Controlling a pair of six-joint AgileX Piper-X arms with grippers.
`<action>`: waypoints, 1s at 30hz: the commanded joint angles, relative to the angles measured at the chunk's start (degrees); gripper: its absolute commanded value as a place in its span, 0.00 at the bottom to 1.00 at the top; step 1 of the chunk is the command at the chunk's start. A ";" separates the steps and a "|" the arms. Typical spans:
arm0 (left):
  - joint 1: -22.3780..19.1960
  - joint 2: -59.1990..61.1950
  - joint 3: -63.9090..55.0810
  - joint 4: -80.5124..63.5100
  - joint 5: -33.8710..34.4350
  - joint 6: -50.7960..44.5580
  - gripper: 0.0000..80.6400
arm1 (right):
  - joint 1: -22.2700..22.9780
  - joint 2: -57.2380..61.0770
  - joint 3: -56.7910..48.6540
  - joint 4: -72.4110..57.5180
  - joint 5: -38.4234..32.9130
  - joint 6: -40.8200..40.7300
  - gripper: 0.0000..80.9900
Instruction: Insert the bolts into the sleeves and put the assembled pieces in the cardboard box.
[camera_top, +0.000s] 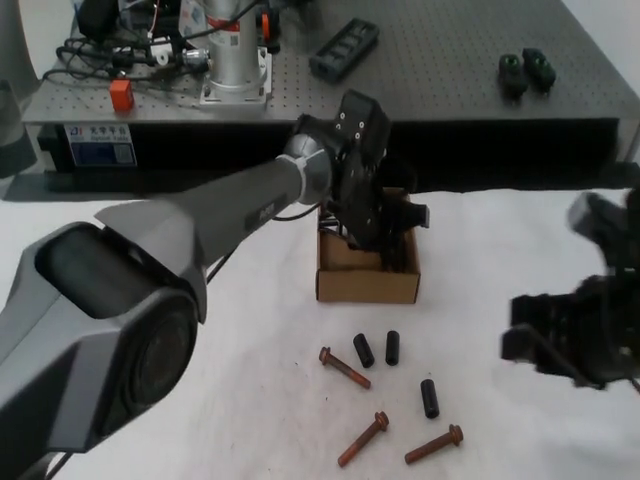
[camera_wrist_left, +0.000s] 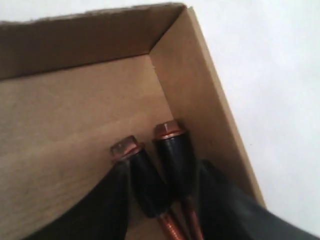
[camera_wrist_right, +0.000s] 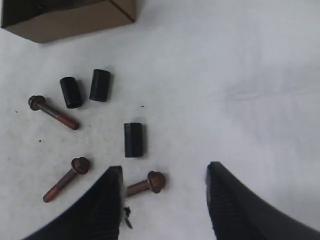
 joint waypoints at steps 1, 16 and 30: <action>0.30 -2.90 -1.05 1.36 0.11 0.01 0.40 | 0.78 0.96 -1.25 -1.70 0.41 -0.06 0.47; 3.67 -34.89 29.04 4.65 -16.53 3.82 0.25 | 11.92 32.46 -25.35 0.85 8.33 -3.74 0.45; 3.67 -49.75 53.87 -4.11 -9.06 2.53 0.25 | 13.10 40.65 -29.37 4.14 8.33 -5.66 0.32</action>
